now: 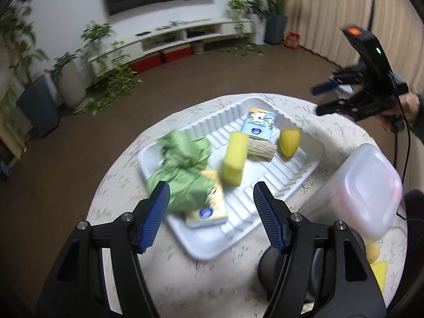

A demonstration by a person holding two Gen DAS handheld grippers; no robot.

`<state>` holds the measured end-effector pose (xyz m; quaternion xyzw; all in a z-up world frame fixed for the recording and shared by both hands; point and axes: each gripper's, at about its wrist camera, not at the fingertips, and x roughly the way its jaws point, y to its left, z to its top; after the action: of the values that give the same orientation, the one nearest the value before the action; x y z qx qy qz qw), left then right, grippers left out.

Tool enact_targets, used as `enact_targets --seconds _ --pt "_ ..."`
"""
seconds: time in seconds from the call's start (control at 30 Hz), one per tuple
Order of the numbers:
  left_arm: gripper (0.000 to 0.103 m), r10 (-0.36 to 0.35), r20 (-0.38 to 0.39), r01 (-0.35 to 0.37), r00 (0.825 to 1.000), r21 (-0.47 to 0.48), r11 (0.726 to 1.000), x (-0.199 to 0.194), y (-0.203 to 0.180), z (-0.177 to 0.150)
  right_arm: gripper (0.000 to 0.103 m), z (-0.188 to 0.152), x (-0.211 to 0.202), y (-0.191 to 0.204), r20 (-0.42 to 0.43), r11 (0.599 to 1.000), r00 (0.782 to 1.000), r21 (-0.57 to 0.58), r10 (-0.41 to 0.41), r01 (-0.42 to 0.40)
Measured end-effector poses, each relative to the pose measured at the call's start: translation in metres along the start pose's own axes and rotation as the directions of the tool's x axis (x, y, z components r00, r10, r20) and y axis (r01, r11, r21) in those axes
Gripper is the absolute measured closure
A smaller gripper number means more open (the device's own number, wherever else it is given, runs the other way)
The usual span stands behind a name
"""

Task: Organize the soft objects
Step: 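Open left gripper dropping yellow sponge in tray while right releases knitted sock there, then grasp the square yellow sponge with left gripper while right grasps the beige egg sponge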

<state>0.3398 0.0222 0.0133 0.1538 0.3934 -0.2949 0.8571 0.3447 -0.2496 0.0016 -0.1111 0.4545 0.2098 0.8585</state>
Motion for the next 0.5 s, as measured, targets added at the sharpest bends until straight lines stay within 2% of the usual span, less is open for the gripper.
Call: enact_targets --seconds 0.1,0.2,0.37,0.5 --pt "0.039 0.035 0.021 -0.034 0.999 -0.061 0.998 -0.020 0.008 -0.019 0.046 -0.019 -0.016 -0.005 0.012 0.999 1.000 0.044 -0.015 0.014" --pt "0.035 0.077 0.023 -0.075 0.997 -0.082 0.994 -0.038 0.005 -0.046 0.043 -0.044 -0.033 -0.004 0.028 0.997 1.000 0.075 -0.014 0.011" --pt "0.035 0.102 -0.026 -0.104 0.994 -0.084 0.991 -0.053 -0.009 -0.089 0.043 -0.083 -0.053 0.008 0.036 0.993 0.999 0.115 -0.002 -0.002" --pt "0.035 0.098 -0.040 -0.102 0.994 -0.089 0.991 -0.064 -0.028 -0.118 0.043 -0.118 -0.065 0.024 0.043 0.989 0.999 0.148 0.013 -0.019"
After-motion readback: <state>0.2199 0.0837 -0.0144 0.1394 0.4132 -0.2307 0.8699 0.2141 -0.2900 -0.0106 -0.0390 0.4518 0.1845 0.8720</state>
